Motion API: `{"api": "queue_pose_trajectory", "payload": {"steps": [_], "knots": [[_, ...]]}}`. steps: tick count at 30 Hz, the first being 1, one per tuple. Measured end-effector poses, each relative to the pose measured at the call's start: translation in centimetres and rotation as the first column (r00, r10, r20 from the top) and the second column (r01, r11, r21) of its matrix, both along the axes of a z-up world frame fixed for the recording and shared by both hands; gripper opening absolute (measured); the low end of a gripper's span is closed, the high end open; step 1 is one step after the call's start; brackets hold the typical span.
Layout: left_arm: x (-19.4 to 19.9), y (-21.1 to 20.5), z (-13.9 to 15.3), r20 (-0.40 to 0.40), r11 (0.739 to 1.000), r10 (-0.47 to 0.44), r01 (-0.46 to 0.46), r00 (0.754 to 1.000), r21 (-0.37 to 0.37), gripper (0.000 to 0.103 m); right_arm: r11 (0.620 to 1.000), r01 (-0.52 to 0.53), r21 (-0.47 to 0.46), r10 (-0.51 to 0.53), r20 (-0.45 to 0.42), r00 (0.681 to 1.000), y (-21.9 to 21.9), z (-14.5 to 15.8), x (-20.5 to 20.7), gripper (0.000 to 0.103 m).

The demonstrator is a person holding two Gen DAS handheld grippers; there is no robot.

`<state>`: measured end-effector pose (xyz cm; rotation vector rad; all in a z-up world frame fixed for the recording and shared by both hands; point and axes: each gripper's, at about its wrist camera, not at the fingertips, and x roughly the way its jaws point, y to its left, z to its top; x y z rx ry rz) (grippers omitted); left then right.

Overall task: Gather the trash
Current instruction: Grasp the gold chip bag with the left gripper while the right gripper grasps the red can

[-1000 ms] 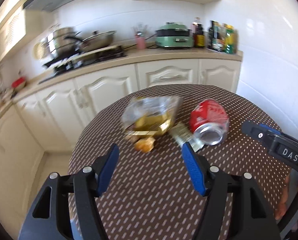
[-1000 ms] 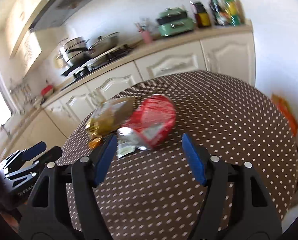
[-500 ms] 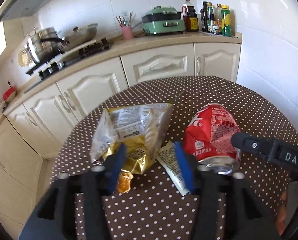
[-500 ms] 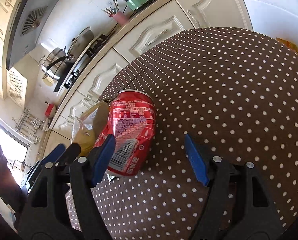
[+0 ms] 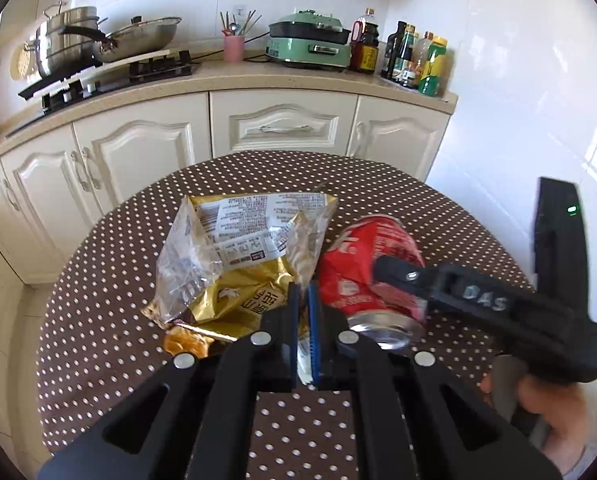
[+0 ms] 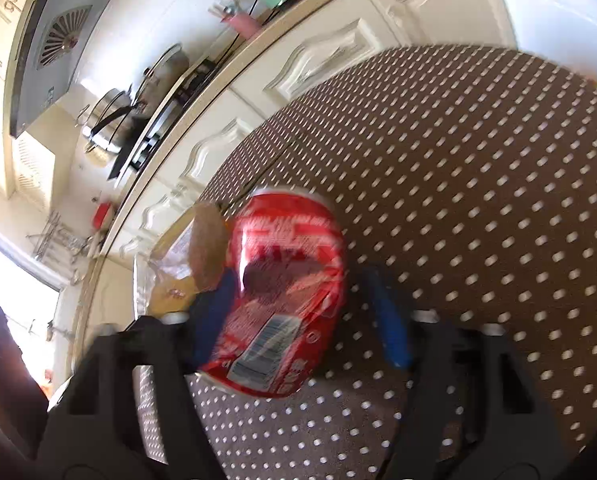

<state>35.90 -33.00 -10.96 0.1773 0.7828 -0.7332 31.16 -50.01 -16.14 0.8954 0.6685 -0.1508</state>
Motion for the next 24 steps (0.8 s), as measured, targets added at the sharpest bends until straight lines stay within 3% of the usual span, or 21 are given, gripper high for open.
{"api": "queue_pose_trajectory", "payload": {"steps": [2, 6, 11, 16, 24], "knots": [[-0.4, 0.0, -0.1, -0.003, 1.000, -0.005, 0.005, 1.000, 0.000, 0.004, 0.996, -0.038, 0.085, 0.036, 0.030, 0.999, 0.1, -0.7, 0.5, 0.038], [-1.1, 0.3, 0.3, -0.008, 1.000, -0.016, 0.016, 1.000, -0.015, 0.003, 0.997, -0.055, 0.058, 0.050, 0.075, 0.996, 0.8, 0.1, 0.2, 0.028], [-2.0, 1.9, 1.8, -0.010, 0.997, -0.025, 0.025, 1.000, -0.077, 0.003, 0.997, -0.055, -0.054, 0.062, 0.129, 0.990, 2.8, 2.6, -1.3, 0.022], [-2.9, 4.4, 3.6, -0.008, 0.990, -0.030, 0.029, 1.000, -0.140, 0.003, 0.959, -0.033, -0.282, 0.081, 0.158, 0.984, 6.8, 6.4, -2.9, 0.022], [-4.7, 10.2, 6.0, 0.013, 0.976, 0.011, -0.008, 1.000, -0.217, 0.002, 0.916, -0.063, -0.397, 0.157, 0.210, 0.965, 12.5, 9.9, -4.1, 0.022]]}}
